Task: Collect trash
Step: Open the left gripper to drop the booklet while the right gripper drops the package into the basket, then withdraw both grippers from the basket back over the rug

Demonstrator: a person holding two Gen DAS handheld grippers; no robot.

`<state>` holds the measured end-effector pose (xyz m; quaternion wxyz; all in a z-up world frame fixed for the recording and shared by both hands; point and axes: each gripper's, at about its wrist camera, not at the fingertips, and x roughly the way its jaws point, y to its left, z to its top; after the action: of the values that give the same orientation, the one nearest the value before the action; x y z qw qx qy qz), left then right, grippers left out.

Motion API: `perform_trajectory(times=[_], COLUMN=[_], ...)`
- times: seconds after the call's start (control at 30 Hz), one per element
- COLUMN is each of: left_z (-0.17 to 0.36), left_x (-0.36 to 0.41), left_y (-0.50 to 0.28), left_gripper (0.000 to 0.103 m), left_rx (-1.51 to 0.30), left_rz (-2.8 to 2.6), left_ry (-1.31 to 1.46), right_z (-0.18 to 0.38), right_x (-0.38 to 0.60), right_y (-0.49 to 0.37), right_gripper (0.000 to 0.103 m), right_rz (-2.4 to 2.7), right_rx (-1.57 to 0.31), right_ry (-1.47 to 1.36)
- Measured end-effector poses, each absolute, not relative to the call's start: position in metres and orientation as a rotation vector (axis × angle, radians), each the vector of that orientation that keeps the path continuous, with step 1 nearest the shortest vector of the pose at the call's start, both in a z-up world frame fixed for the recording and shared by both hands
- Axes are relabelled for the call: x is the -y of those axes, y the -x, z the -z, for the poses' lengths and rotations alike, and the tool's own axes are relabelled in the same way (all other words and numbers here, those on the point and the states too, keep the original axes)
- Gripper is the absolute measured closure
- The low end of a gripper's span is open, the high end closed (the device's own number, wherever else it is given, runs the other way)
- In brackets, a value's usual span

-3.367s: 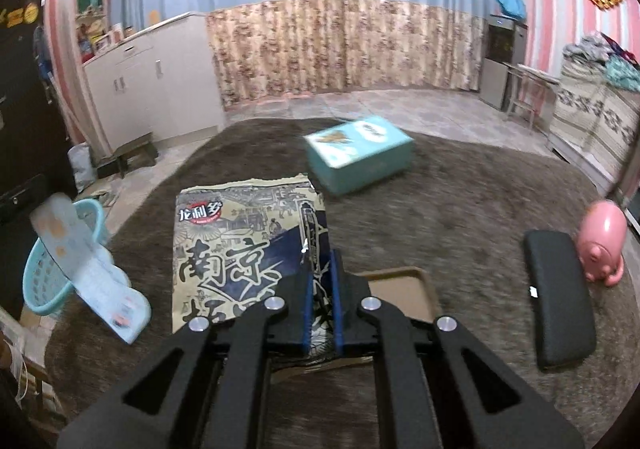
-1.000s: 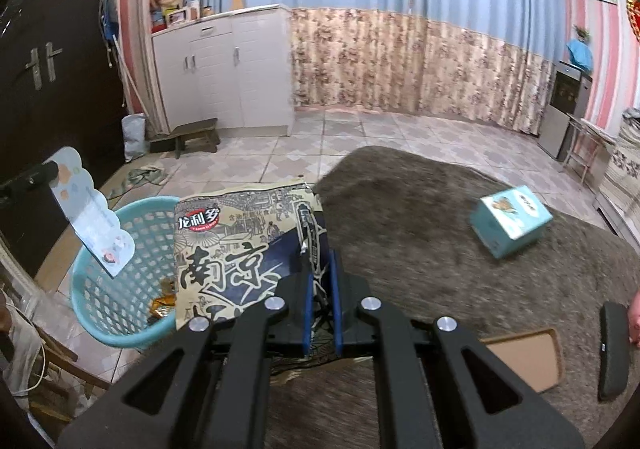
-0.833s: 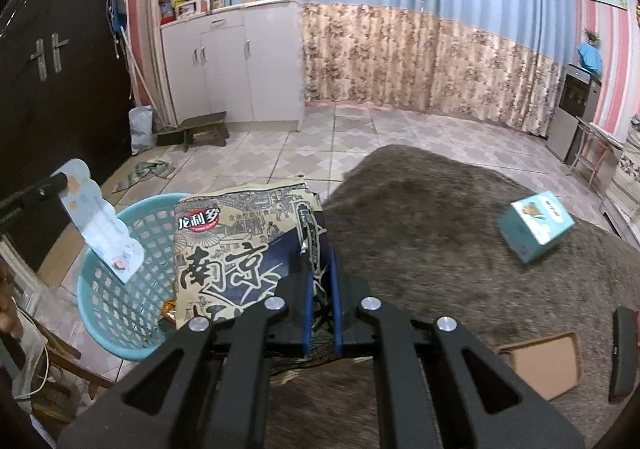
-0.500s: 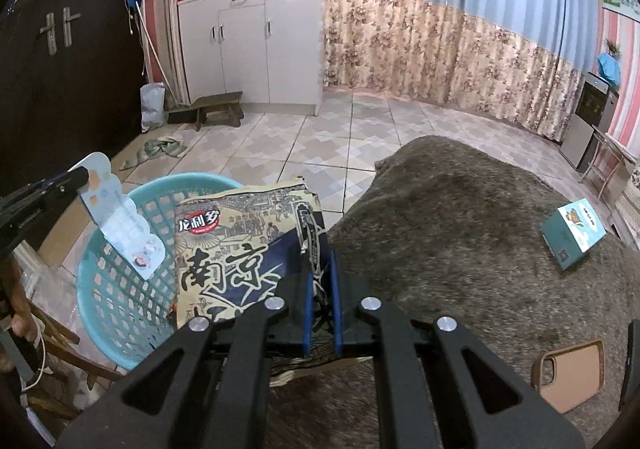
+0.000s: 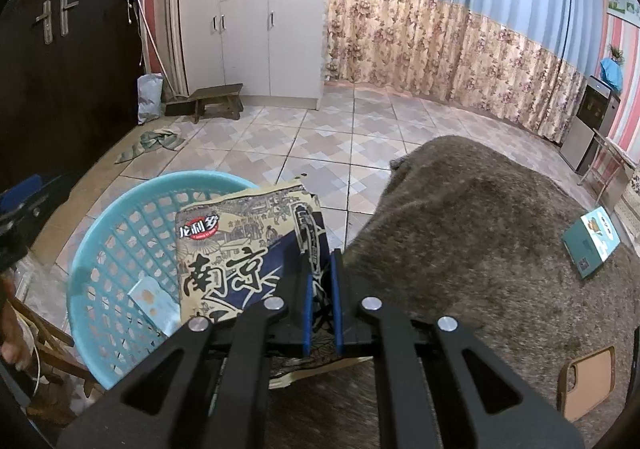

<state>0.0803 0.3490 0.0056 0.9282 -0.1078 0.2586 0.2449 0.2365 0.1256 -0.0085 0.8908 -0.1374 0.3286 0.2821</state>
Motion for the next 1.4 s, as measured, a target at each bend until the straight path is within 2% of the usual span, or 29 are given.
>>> perform_trajectory(times=[0.13, 0.17, 0.2, 0.23, 0.27, 0.4, 0.47, 0.53, 0.83, 1.03, 1.4], left_z=[-0.003, -0.002, -0.002, -0.002, -0.002, -0.005, -0.007, -0.009, -0.027, -0.037, -0.036], left_x=[-0.349, -0.350, -0.350, -0.351, -0.351, -0.352, -0.353, -0.351, -0.325, -0.280, -0.161], left_y=[-0.077, -0.075, -0.074, -0.073, -0.072, -0.069, -0.066, -0.065, -0.057, -0.055, -0.043], left_gripper=[0.014, 0.014, 0.014, 0.013, 0.013, 0.012, 0.011, 0.010, 0.005, 0.005, 0.005], left_rx=[-0.535, -0.534, -0.534, -0.534, -0.533, -0.524, -0.517, -0.513, -0.473, -0.475, -0.484], left_rz=[-0.508, -0.510, -0.511, -0.514, -0.516, -0.529, -0.536, -0.540, -0.543, -0.477, -0.272], left_ry=[0.232, 0.239, 0.243, 0.250, 0.255, 0.263, 0.269, 0.273, 0.259, 0.239, 0.192], right_z=[0.016, 0.018, 0.020, 0.022, 0.023, 0.027, 0.027, 0.025, 0.002, -0.027, -0.055], right_x=[-0.143, -0.147, -0.149, -0.151, -0.150, -0.149, -0.147, -0.145, -0.117, -0.064, 0.075], right_y=[-0.235, -0.234, -0.233, -0.231, -0.230, -0.226, -0.226, -0.223, -0.210, -0.192, -0.152], right_gripper=[0.093, 0.086, 0.078, 0.054, 0.038, 0.036, 0.027, 0.023, 0.008, 0.005, 0.005], right_rz=[-0.615, -0.621, -0.625, -0.628, -0.632, -0.638, -0.643, -0.637, -0.639, -0.595, -0.421], right_rx=[-0.704, -0.707, -0.708, -0.707, -0.701, -0.692, -0.691, -0.673, -0.598, -0.529, -0.461], right_ry=[0.286, 0.294, 0.299, 0.305, 0.305, 0.312, 0.306, 0.308, 0.265, 0.239, 0.207])
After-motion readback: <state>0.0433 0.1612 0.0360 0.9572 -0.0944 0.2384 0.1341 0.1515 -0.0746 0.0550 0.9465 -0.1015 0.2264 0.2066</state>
